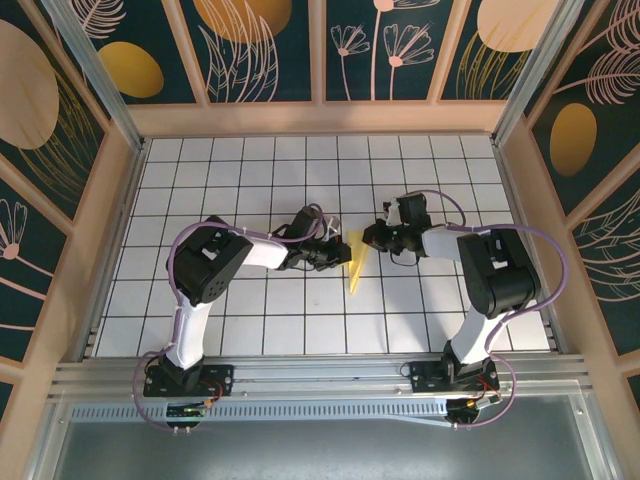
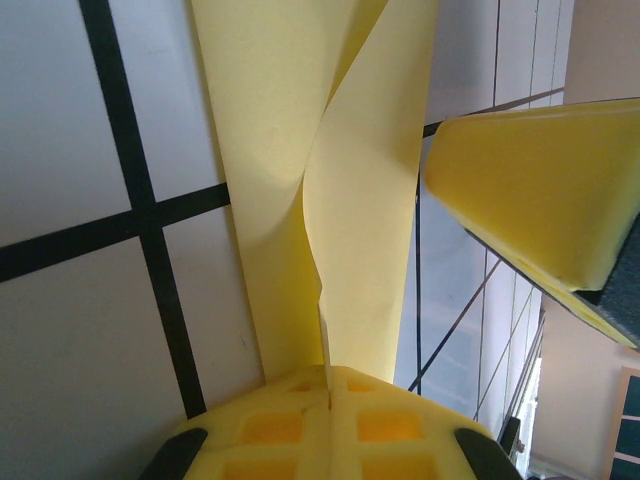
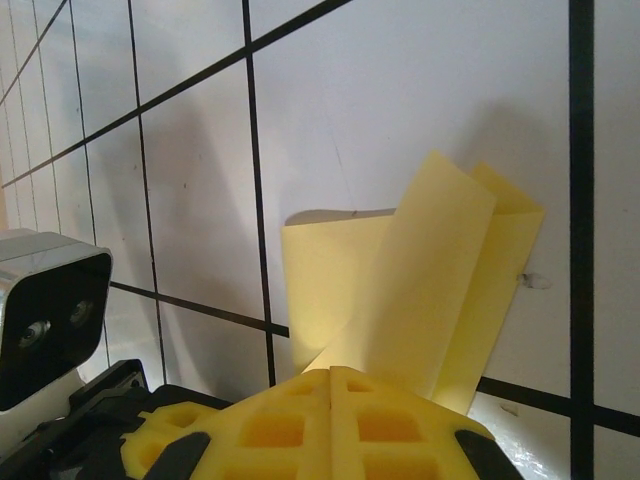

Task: Fold a paper plane with a square sheet of paper (fold left side to right side)
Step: Fold the wing for the fifth time at the center of the table.

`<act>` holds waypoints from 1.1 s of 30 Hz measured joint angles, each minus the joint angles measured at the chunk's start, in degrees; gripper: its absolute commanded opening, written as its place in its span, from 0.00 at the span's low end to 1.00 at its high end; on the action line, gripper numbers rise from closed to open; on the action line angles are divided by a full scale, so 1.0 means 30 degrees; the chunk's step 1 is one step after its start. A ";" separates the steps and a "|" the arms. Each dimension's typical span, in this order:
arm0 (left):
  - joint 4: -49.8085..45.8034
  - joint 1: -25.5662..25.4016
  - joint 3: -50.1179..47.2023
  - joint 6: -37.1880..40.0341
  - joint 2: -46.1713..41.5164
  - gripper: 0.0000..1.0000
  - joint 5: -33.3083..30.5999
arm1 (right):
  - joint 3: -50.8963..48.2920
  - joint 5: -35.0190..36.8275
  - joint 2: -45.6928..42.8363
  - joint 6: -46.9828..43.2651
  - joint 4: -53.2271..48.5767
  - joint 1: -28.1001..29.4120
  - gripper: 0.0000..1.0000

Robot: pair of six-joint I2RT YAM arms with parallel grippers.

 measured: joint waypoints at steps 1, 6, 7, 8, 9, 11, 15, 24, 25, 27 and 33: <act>0.0000 0.0000 0.0000 0.0000 0.0000 0.03 0.0000 | 0.0000 0.0000 0.0058 0.0000 -0.0007 0.0007 0.00; -0.0007 -0.0007 0.0000 0.0007 0.0000 0.03 -0.0036 | 0.0000 0.0022 0.0240 -0.0015 -0.0029 0.0022 0.00; -0.0007 -0.0007 0.0000 0.0000 0.0000 0.03 -0.0036 | 0.0000 0.0029 0.0248 -0.0015 -0.0029 0.0022 0.00; -0.0007 -0.0007 0.0000 0.0007 0.0000 0.03 -0.0036 | 0.0000 0.0036 0.0262 -0.0022 -0.0073 0.0022 0.00; -0.0007 -0.0015 0.0000 0.0007 0.0000 0.03 -0.0036 | 0.0000 0.0087 0.0277 -0.0029 -0.0131 0.0029 0.00; -0.0007 -0.0007 0.0000 0.0007 0.0000 0.03 -0.0036 | 0.0000 0.0153 0.0321 -0.0087 -0.0211 0.0036 0.00; -0.0015 -0.0015 0.0007 0.0058 0.0000 0.03 -0.0036 | 0.0000 0.0313 0.0452 -0.0146 -0.0335 0.0036 0.00; -0.0022 -0.0015 0.0007 0.0073 0.0000 0.03 -0.0029 | 0.0000 0.0619 0.0583 -0.0153 -0.0656 0.0073 0.00; -0.0036 -0.0029 0.0015 0.0073 0.0000 0.04 -0.0029 | 0.0000 0.0641 0.0627 -0.0160 -0.0656 0.0073 0.00; -0.0073 -0.0029 0.0044 0.0080 0.0000 0.04 -0.0036 | 0.0000 0.0648 0.0699 -0.0160 -0.0656 0.0073 0.00; -0.0073 -0.0029 0.0044 0.0131 -0.0029 0.10 -0.0044 | -0.0044 0.0648 0.0707 -0.0313 -0.0634 0.0073 0.00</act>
